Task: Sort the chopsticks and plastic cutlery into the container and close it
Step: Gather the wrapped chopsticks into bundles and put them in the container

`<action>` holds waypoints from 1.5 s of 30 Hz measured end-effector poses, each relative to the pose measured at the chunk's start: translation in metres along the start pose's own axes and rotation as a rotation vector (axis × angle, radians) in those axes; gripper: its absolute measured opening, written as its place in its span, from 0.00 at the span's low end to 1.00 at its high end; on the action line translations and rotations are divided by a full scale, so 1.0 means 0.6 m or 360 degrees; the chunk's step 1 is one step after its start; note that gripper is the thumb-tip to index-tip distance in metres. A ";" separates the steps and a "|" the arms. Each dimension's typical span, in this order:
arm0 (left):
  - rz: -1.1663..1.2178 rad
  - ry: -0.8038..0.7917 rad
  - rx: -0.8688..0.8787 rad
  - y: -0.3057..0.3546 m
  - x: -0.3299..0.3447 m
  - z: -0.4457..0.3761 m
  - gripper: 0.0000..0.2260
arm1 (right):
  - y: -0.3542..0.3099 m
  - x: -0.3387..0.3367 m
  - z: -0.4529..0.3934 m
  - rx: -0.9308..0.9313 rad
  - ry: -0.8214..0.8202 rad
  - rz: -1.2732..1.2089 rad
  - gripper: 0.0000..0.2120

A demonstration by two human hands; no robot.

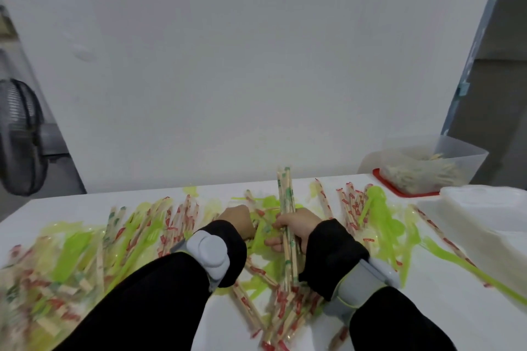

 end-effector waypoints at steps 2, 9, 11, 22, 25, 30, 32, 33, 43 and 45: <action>0.0024 -0.0013 -0.0040 -0.006 -0.003 0.000 0.14 | -0.005 -0.006 0.000 -0.0046 0.0039 0.0000 0.18; 0.0173 -0.0095 -0.0082 -0.018 -0.027 0.001 0.13 | -0.018 -0.023 -0.019 -0.0234 0.0319 0.0260 0.15; 0.0254 -0.0096 -0.0037 -0.012 -0.037 0.001 0.14 | -0.019 -0.011 -0.025 -0.0252 0.0296 0.0516 0.16; 0.0550 0.0043 -0.0228 -0.030 -0.083 -0.012 0.10 | -0.037 -0.023 -0.017 -0.0255 0.0319 0.0672 0.06; 0.0779 0.0147 -0.0358 -0.048 -0.105 -0.018 0.08 | -0.066 -0.025 -0.002 -0.0379 0.0308 0.0707 0.02; 0.1130 0.0663 -0.0307 -0.057 -0.172 -0.017 0.08 | -0.090 -0.013 0.024 -0.0490 0.0212 0.0699 0.11; 0.1168 0.0926 -0.0240 -0.054 -0.205 -0.003 0.07 | -0.098 -0.008 0.033 -0.0514 0.0218 0.0657 0.11; 0.1199 0.1033 -0.0211 -0.051 -0.219 0.005 0.07 | -0.106 -0.008 0.038 -0.0534 0.0242 0.0613 0.11; 0.1541 0.1182 -0.0134 -0.041 -0.237 0.052 0.09 | -0.140 0.003 0.063 -0.0685 0.0259 0.0277 0.08; 0.1694 0.1026 -0.0138 -0.031 -0.221 0.056 0.06 | -0.139 0.016 0.079 -0.0728 0.0199 0.0100 0.06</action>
Point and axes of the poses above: each hand's wrist, its own z-axis away from the middle knuckle, its own x-axis out of the palm, y = z × x, the point moved 7 cm from there along -z, towards the middle knuckle, and after that the axes turned 15 degrees about y, right-handed, at the moved point
